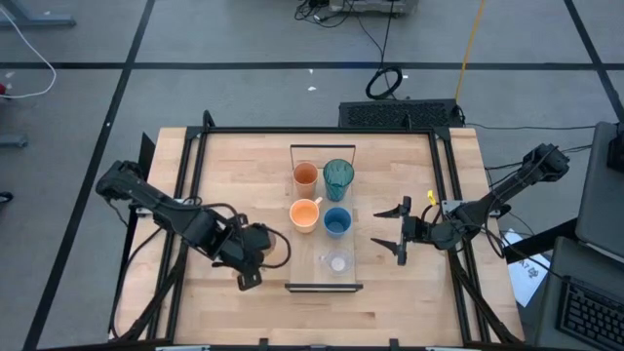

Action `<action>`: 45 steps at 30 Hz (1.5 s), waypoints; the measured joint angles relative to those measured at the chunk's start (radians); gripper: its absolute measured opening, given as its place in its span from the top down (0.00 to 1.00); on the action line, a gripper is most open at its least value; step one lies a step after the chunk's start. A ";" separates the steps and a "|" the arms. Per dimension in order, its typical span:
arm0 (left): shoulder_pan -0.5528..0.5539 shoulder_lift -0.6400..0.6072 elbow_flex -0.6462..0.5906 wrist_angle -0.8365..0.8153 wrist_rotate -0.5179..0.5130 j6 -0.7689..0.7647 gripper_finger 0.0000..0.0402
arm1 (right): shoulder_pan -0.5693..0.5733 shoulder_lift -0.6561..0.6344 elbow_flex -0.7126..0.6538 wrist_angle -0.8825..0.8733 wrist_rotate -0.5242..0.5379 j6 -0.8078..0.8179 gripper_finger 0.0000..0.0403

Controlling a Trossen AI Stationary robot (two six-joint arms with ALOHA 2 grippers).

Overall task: Stack small to large cups/mugs on shelf
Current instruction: Put the brown mug on the shelf

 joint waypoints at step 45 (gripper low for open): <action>0.103 0.395 0.448 -0.073 0.122 0.395 0.96 | 0.000 0.000 0.000 0.000 0.000 -0.018 0.23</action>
